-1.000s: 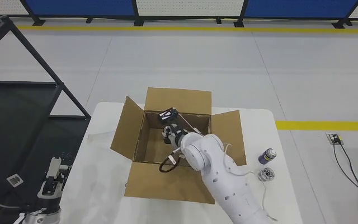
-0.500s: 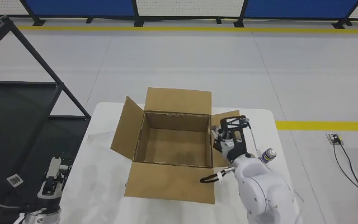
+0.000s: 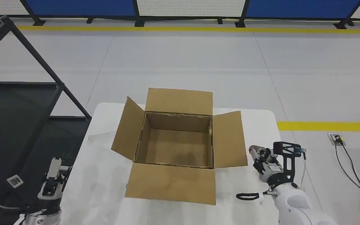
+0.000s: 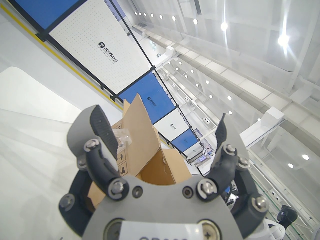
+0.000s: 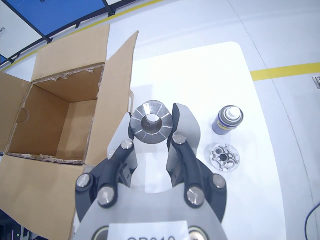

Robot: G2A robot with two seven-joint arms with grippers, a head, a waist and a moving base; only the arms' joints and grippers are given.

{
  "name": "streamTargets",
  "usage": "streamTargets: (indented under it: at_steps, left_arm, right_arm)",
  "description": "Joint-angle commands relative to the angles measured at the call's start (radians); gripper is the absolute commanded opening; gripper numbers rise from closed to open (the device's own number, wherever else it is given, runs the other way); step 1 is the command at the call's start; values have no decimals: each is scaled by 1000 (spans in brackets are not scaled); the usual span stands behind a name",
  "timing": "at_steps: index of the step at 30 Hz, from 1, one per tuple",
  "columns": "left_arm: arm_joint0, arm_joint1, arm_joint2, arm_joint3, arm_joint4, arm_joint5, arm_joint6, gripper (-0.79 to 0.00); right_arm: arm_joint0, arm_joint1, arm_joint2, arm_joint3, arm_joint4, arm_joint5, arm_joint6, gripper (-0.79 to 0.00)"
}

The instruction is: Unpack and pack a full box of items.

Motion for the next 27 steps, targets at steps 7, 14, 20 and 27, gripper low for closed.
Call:
streamTargets:
  at_steps: [7, 14, 20, 27]
  left_arm:
    - [0, 0, 0, 0, 0, 0, 0, 0]
    - [0, 0, 0, 0, 0, 0, 0, 0]
    - [0, 0, 0, 0, 0, 0, 0, 0]
    - [0, 0, 0, 0, 0, 0, 0, 0]
  right_arm:
    - [56, 16, 35, 122, -16, -15, 89, -785]
    - [137, 38, 73, 258, -36, -104, 202, -785]
    - [163, 50, 61, 332, -40, -143, 192, -785]
    - [205, 58, 15, 405, -95, -123, 198, -785]
